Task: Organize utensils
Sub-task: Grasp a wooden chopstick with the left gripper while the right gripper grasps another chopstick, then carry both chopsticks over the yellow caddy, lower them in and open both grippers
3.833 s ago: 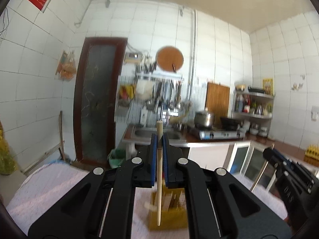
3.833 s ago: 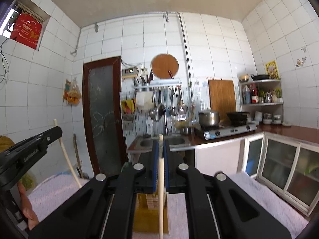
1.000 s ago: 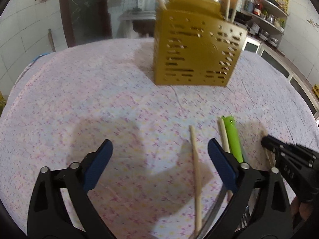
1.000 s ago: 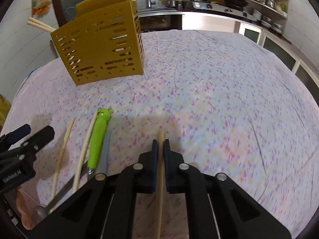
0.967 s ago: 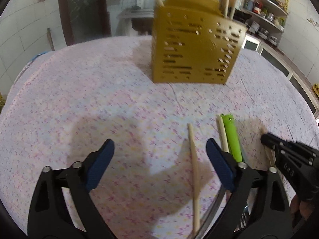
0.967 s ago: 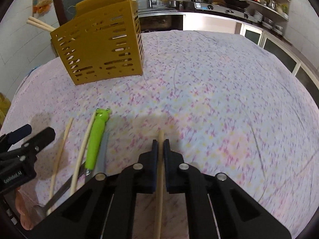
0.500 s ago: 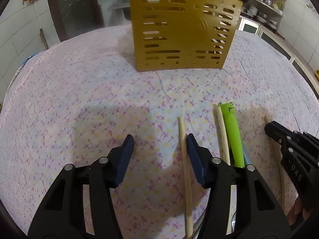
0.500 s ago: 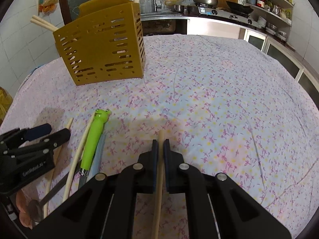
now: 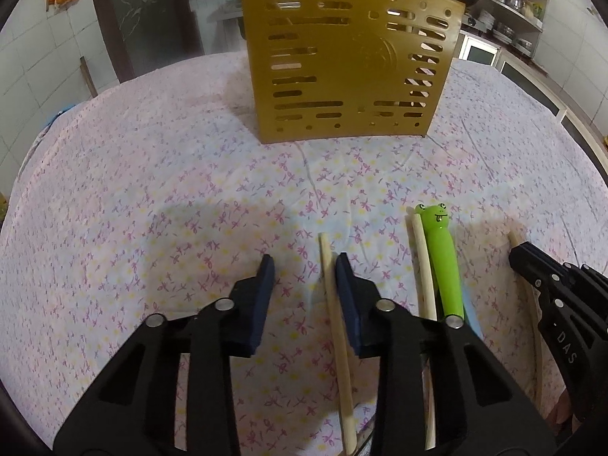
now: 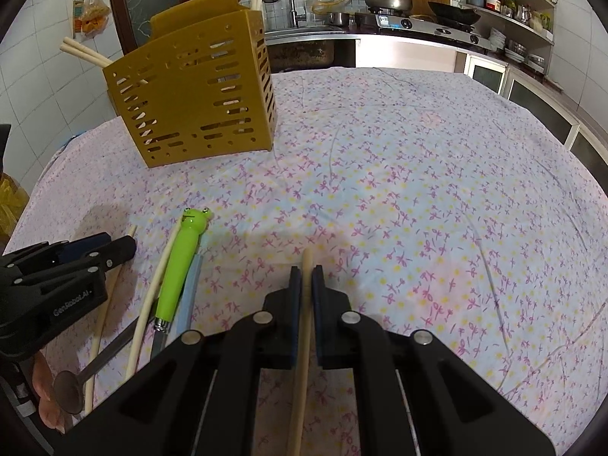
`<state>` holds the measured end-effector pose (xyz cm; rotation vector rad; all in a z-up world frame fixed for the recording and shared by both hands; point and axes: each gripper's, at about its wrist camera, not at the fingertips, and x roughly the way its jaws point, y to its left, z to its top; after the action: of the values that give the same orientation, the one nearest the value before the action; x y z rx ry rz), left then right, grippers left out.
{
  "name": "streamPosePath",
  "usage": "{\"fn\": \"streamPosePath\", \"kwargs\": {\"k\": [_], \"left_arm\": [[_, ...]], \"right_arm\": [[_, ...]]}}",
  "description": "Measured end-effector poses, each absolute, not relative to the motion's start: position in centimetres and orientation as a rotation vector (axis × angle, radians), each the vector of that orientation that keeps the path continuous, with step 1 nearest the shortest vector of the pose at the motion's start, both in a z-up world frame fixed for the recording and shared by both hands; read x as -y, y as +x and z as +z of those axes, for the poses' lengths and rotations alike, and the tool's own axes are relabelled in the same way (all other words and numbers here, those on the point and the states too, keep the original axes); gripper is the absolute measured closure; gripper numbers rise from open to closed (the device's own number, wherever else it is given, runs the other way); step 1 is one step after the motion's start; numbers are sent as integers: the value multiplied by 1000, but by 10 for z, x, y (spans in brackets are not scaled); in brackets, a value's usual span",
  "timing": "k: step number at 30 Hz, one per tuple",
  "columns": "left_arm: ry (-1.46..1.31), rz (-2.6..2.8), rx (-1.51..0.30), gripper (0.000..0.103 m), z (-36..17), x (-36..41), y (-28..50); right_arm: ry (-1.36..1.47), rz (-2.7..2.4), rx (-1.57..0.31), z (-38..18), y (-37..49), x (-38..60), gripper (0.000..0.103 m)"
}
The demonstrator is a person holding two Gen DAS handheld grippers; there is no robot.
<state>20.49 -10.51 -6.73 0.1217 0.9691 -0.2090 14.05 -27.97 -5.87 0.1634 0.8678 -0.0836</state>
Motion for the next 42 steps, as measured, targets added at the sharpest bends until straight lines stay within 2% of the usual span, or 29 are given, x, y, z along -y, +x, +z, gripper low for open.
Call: {"fn": "streamPosePath", "kwargs": {"k": [9,18,25,33,42], "left_arm": [[118,-204,-984,96,-66,106,216],[49,-215,-941,96,-58,81,217],[-13,-227,-833,96,-26,57,205],[-3,-204,-617,97,27,50,167],[2,-212,-469,99,66,48,129]], "right_arm": [[163,-82,-866,-58,139,281,97],[169,-99,-836,-51,138,285,97],[190,-107,-761,-31,136,289,97],[195,-80,-572,14,115,287,97],[154,-82,-384,55,90,276,97]]}}
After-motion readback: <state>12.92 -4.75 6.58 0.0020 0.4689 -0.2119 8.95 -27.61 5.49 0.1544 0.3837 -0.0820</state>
